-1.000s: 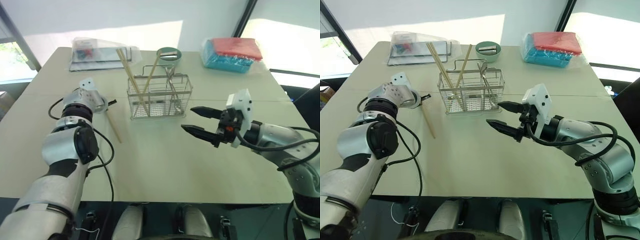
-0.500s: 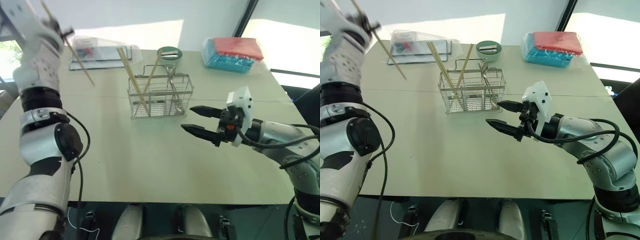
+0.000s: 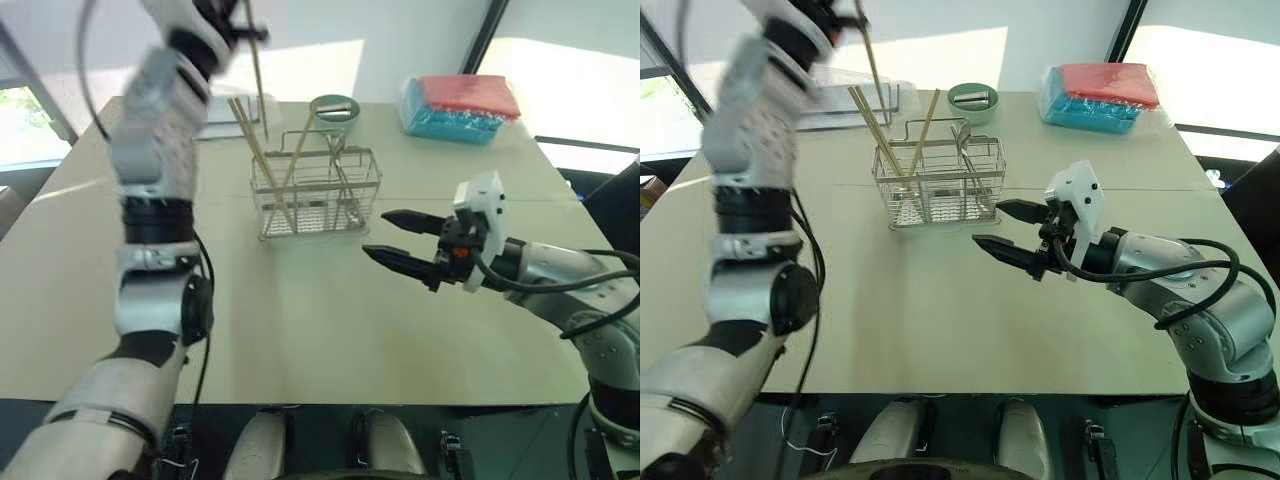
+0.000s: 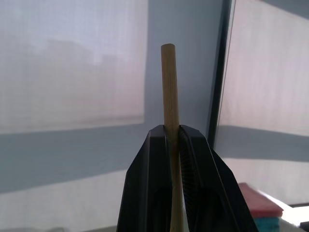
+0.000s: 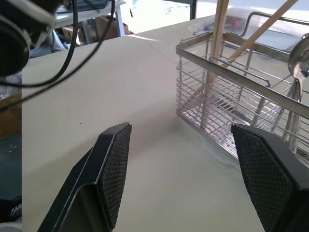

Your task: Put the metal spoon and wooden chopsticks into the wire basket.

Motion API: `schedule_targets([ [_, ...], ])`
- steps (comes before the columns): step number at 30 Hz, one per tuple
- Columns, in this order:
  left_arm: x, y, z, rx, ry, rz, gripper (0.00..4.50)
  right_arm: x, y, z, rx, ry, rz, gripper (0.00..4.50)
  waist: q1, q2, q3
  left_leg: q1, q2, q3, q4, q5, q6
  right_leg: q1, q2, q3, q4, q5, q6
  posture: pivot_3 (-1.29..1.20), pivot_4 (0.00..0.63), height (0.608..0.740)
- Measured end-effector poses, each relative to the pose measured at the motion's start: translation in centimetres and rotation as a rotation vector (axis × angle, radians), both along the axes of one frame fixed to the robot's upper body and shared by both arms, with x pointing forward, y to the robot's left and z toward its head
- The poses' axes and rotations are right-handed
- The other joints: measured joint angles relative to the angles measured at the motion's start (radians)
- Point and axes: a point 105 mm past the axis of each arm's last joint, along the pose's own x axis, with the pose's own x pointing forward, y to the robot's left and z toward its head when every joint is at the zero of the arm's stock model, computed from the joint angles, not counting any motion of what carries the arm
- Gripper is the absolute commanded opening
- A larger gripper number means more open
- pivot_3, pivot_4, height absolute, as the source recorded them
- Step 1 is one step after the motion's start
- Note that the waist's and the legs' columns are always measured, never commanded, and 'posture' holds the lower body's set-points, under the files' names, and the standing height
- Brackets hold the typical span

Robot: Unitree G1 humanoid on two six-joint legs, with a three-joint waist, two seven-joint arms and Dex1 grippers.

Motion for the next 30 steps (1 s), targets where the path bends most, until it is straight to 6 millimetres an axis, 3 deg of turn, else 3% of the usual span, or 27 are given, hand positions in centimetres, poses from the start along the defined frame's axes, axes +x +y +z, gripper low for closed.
schedule_targets([
  [2, 0.3, -0.3, -1.3, 0.015, 0.027, -0.002, 0.31, -0.1, -0.1, -0.1, 0.002, 0.001, -0.009, 3.4, 0.001, 0.0, 0.0, 0.0, 0.0, 0.0, 0.0, 0.0, 0.001, 0.0, 0.0, 0.0, 0.0, 0.0, 0.0, 0.0, 0.15, 0.667],
  [7, 0.1, -0.9, -2.3, 0.035, 0.012, -0.014, 0.31, -0.3, -0.3, 0.0, 0.021, 0.001, -0.033, 3.4, 0.006, 0.0, 0.0, 0.0, -0.001, 0.0, 0.001, -0.002, 0.003, 0.002, -0.001, 0.0, -0.001, 0.0, 0.0, 0.0, 0.15, 0.667],
  [14, 0.6, -1.8, -7.0, 0.051, 0.113, -0.037, 0.31, -0.3, -0.6, -0.1, 0.03, 0.005, -0.061, 3.4, 0.005, 0.0, 0.0, 0.0, -0.001, 0.0, 0.002, -0.002, 0.003, 0.002, -0.001, 0.0, -0.001, 0.0, 0.0, 0.0, 0.15, 0.667],
  [18, 0.6, -1.9, -7.8, 0.036, 0.137, -0.041, 2.21, -0.3, -0.6, 0.0, 0.035, 0.005, -0.063, 3.4, 0.005, 0.0, 0.0, 0.0, -0.001, 0.0, 0.002, -0.002, 0.004, 0.002, -0.001, 0.0, -0.001, 0.0, 0.0, 0.0, 0.15, 0.667],
  [22, 0.2, -1.9, -7.3, 0.028, 0.124, -0.049, 4.29, -0.3, -0.6, 0.0, 0.036, 0.006, -0.057, 3.4, 0.005, 0.0, 0.0, 0.0, -0.001, 0.0, 0.002, -0.002, 0.004, 0.002, -0.001, 0.0, -0.001, 0.0, 0.0, 0.0, 0.15, 0.667],
  [23, 0.0, -1.9, -7.1, 0.027, 0.118, -0.048, 4.47, -0.3, -0.6, 0.0, 0.036, 0.007, -0.055, 3.4, 0.005, 0.0, 0.0, 0.0, -0.001, 0.0, 0.002, -0.002, 0.004, 0.002, -0.001, 0.0, -0.001, 0.0, 0.0, 0.0, 0.15, 0.667],
  [30, -0.9, 0.6, -5.1, 0.037, 0.149, -0.07, 4.47, 0.6, -1.0, 0.3, 0.024, -0.015, -0.063, 3.4, 0.0, 0.001, 0.0, 0.0, 0.0, 0.0, 0.001, -0.002, 0.004, 0.001, 0.001, 0.0, 0.0, 0.0, 0.0, 0.0, 0.15, 0.667],
])
